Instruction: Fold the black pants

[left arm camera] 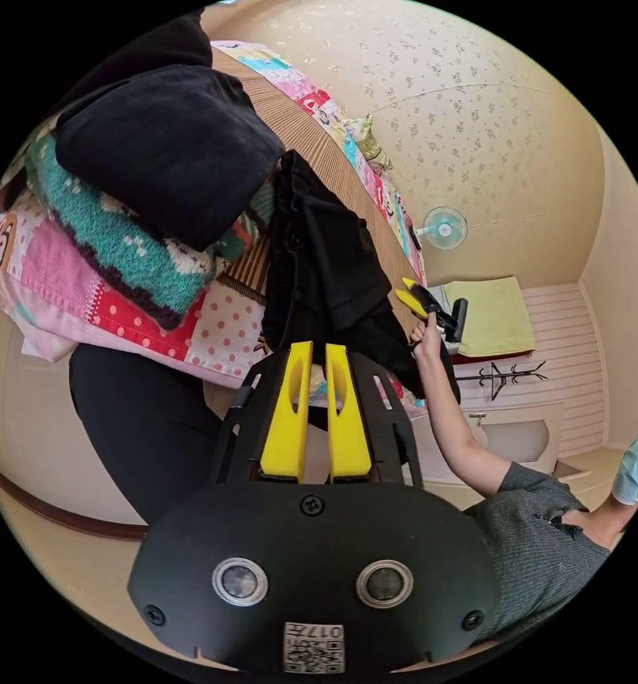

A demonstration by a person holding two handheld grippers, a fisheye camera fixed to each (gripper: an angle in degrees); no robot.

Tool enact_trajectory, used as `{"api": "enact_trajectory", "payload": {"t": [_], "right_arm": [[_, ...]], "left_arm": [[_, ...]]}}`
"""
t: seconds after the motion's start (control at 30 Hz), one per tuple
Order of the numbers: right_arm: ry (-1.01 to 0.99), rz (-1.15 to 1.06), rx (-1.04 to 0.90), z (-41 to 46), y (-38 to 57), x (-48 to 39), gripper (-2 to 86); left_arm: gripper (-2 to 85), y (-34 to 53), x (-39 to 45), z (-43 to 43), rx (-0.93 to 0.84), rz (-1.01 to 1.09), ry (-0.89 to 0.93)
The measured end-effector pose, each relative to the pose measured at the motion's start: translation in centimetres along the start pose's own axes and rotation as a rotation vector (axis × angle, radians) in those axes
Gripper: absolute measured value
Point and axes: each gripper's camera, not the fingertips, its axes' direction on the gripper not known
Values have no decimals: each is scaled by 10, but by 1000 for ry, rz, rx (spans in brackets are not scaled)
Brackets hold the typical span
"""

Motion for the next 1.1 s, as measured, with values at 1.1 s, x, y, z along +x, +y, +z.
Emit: {"api": "enact_trajectory", "payload": {"t": [1.1], "right_arm": [[-103, 622, 462, -317, 356, 300, 102]], "left_arm": [[41, -85, 53, 86, -175, 86, -291]]}}
